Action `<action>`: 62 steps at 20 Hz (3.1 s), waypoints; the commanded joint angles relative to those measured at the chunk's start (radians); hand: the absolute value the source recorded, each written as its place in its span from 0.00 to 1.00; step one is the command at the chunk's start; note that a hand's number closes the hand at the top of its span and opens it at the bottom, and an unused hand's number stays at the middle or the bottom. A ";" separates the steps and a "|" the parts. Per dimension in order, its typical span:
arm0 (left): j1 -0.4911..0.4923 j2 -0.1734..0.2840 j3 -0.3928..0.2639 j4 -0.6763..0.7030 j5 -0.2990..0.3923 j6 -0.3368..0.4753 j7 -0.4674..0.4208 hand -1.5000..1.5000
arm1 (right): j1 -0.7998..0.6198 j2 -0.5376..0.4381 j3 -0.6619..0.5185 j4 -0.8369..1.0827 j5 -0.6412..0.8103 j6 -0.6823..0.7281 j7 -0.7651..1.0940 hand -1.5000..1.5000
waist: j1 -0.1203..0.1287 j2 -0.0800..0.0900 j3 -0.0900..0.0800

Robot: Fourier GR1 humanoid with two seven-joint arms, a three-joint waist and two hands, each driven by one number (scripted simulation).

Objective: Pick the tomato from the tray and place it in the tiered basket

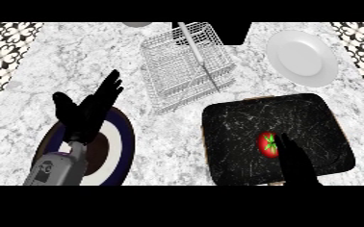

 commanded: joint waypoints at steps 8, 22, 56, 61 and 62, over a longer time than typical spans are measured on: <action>0.013 -0.085 -0.010 -0.057 -0.095 0.024 0.059 0.50 | -0.035 -0.017 -0.105 0.176 -0.041 -0.158 -0.074 0.00 | 0.000 0.000 0.000; 0.030 -0.089 0.095 -0.043 -0.109 -0.082 0.049 0.50 | -0.169 -0.013 -0.238 0.289 -0.181 -0.173 -0.160 0.00 | 0.002 0.000 0.000; -0.039 -0.131 0.119 -0.011 -0.141 -0.122 0.078 0.50 | -0.442 -0.050 -0.218 0.688 -0.107 -0.051 -0.317 1.00 | 0.017 0.006 -0.001; 0.063 -0.138 0.110 -0.072 -0.149 -0.121 0.054 0.50 | -0.503 -0.148 -0.261 0.627 -0.186 0.185 -0.325 1.00 | 0.009 0.000 0.000; -0.054 -0.137 0.150 -0.009 -0.141 -0.102 0.098 0.50 | -0.505 -0.142 -0.277 0.579 -0.216 0.217 -0.316 1.00 | 0.001 0.000 0.000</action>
